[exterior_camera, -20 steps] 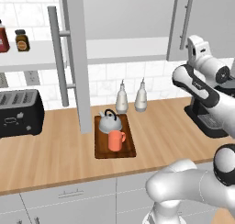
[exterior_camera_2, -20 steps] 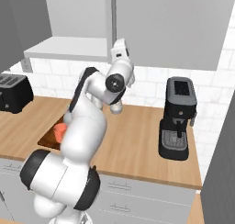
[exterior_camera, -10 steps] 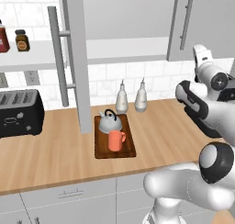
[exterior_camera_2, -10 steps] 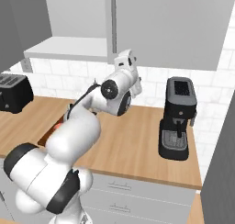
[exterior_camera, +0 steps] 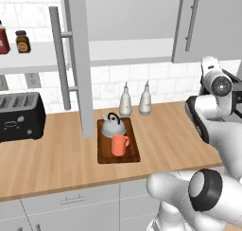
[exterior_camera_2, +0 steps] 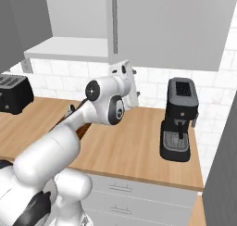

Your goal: Pick the kettle from the counter and place it on the tray. Then pick the mug from the cabinet and place it on the tray. Then close the cabinet doors.

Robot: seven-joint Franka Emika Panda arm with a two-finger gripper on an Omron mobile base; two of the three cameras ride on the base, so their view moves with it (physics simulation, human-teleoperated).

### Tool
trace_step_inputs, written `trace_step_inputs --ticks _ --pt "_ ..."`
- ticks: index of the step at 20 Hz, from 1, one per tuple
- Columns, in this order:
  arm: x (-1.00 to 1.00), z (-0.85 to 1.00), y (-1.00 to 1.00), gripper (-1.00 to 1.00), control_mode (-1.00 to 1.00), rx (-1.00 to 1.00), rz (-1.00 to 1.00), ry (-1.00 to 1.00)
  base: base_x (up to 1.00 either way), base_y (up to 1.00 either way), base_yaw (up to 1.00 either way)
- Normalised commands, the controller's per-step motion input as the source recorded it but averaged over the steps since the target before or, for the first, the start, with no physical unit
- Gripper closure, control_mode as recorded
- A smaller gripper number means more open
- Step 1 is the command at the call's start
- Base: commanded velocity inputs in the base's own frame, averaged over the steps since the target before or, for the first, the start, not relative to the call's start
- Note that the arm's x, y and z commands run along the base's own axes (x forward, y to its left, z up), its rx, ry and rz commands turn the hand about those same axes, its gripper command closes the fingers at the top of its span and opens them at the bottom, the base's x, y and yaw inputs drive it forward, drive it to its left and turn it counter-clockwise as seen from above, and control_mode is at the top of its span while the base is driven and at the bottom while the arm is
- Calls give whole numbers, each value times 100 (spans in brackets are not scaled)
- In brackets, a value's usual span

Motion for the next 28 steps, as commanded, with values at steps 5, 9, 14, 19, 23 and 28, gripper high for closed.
trace_step_inputs --ticks 5,9,14,19,23,28 --pt "-76 19 3 -100 -100 7 0 7 0 0 0" --pt "-81 0 0 -100 -100 13 -1 1 0 0 0" --pt "-77 -2 1 -100 -100 6 -1 -6 0 0 0" --pt "-58 -4 63 -100 -100 -2 0 -8 0 0 0" --pt "-20 -12 100 -100 -100 -13 0 -4 0 0 0" --pt "-33 17 94 -100 -100 -14 -1 -13 0 0 0"
